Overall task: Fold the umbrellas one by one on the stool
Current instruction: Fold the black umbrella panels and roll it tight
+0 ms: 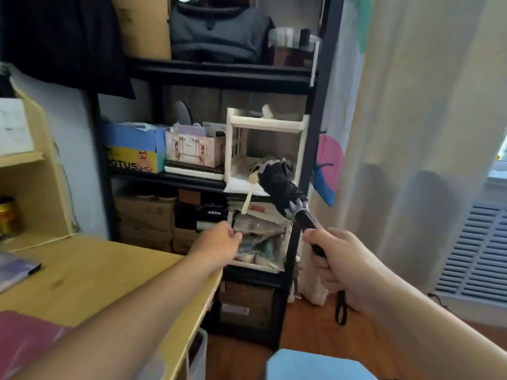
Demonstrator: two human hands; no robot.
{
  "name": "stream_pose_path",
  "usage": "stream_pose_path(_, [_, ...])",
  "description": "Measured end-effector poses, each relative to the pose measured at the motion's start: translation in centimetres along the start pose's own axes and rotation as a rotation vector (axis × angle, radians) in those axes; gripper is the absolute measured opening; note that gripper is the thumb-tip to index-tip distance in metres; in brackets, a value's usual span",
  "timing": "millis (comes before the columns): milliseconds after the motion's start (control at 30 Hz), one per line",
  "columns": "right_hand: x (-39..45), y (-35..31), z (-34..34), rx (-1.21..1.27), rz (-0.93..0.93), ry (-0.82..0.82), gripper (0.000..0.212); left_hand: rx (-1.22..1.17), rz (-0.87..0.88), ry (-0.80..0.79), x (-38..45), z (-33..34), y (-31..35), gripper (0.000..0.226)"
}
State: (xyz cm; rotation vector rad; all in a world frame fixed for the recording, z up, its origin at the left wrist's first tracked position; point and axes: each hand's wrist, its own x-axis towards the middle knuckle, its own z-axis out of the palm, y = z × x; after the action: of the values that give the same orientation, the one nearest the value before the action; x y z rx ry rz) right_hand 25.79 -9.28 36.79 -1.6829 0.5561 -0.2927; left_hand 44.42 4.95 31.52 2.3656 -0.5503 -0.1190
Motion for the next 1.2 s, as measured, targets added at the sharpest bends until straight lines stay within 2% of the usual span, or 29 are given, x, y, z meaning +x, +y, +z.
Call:
stream_pose_path(100, [6.5, -4.3, 3.5, -0.054, -0.016, 0.006, 0.021, 0.323, -0.043, 0.098, 5.6, -1.8, -6.1, 0.020])
stream_pose_path(167, [11.2, -6.3, 6.0, -0.111, -0.069, 0.052, 0.022, 0.430, -0.030, 0.146, 7.9, -1.7, -8.8, 0.021])
stream_pose_path(267, [18.5, -8.1, 9.5, -0.179, -0.144, 0.114, 0.024, 0.386, -0.037, 0.182, 9.6, -0.8, -11.0, 0.026])
stream_pose_path(533, [33.1, -10.9, 14.1, -0.470, -0.181, 0.257, 0.034, 0.420, 0.019, 0.091, 11.6, 0.3, -12.4, 0.024])
stream_pose_path(667, [34.8, -11.1, 16.0, -0.613, -0.185, 0.245, 0.039, 0.413, 0.021, 0.085, 11.9, 0.4, -12.6, 0.025])
stream_pose_path(767, [35.1, -10.4, 16.9, -0.752, -0.134, 0.176, 0.043, 0.420, 0.023, 0.081, 11.8, 0.4, -12.5, 0.025])
stream_pose_path(833, [35.7, -9.7, 17.2, -0.831, -0.166, 0.126, 0.038, 0.420, 0.025, 0.075, 11.7, 0.3, -12.5, 0.025])
stream_pose_path(900, [35.6, -9.2, 17.0, -0.930, -0.227, 0.171, 0.037, 0.419, 0.032, 0.066, 11.6, 0.3, -12.5, 0.024])
stream_pose_path(1033, [35.6, -8.6, 15.0, -1.135, -0.280, 0.460, 0.038, 0.419, 0.034, 0.055, 11.6, 0.4, -12.5, 0.023])
stream_pose_path(1133, [36.0, -7.7, 13.3, -1.095, -0.093, 0.411, 0.039, 0.420, 0.036, 0.057, 11.8, 0.5, -12.7, 0.023])
stream_pose_path(1200, [36.1, -7.5, 13.1, -1.035, -0.069, 0.376, 0.034, 0.421, 0.036, 0.062, 11.9, 0.6, -12.7, 0.023])
